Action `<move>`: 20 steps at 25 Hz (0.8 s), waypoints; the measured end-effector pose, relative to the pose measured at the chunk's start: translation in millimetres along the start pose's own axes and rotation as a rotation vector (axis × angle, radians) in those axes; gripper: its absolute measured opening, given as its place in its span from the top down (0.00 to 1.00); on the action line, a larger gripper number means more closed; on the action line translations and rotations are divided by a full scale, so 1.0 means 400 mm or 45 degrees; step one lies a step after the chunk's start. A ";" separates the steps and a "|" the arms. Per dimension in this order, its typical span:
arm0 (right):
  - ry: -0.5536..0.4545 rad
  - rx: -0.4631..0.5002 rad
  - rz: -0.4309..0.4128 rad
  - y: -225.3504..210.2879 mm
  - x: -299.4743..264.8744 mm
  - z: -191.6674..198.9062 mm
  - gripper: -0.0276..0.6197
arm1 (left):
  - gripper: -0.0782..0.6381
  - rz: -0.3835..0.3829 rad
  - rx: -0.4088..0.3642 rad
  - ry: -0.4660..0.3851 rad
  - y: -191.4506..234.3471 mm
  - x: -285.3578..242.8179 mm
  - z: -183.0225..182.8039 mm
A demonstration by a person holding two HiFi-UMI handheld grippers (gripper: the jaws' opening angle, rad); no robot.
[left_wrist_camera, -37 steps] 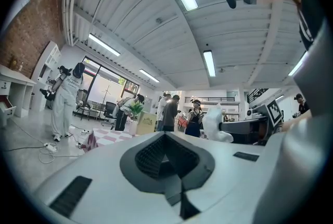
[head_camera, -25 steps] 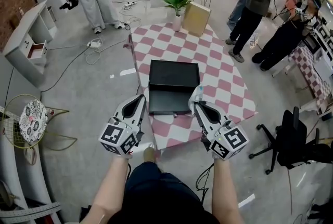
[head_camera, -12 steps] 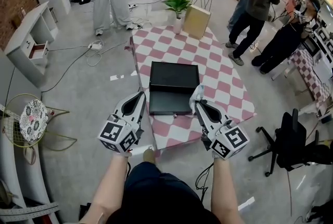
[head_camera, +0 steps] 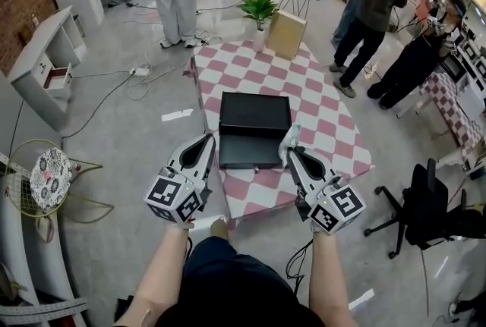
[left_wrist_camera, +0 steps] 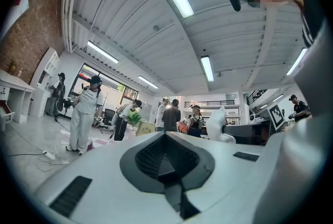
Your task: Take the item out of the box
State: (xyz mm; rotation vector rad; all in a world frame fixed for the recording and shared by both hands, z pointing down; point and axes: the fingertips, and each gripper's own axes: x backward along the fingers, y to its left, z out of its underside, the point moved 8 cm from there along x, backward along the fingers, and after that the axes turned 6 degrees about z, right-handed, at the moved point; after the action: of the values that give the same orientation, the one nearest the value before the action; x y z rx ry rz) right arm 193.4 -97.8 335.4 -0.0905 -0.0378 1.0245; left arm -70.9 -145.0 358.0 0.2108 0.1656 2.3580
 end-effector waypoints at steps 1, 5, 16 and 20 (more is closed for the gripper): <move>0.000 -0.003 0.001 0.000 0.002 0.001 0.94 | 0.89 0.002 -0.001 0.003 -0.002 0.000 0.001; -0.002 -0.010 0.004 -0.005 0.007 0.006 0.94 | 0.89 0.009 -0.002 0.015 -0.004 -0.001 0.010; -0.010 -0.028 0.007 -0.011 0.006 0.014 0.94 | 0.89 -0.007 0.000 0.020 0.002 0.006 0.011; -0.006 -0.028 0.012 -0.016 0.005 0.019 0.94 | 0.89 -0.008 0.001 0.019 0.005 0.003 0.013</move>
State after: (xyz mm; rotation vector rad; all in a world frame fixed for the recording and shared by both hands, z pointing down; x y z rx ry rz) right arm 199.3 -98.9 343.4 -0.1088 -0.0530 1.0338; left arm -72.0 -145.4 363.4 0.1929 0.1744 2.3540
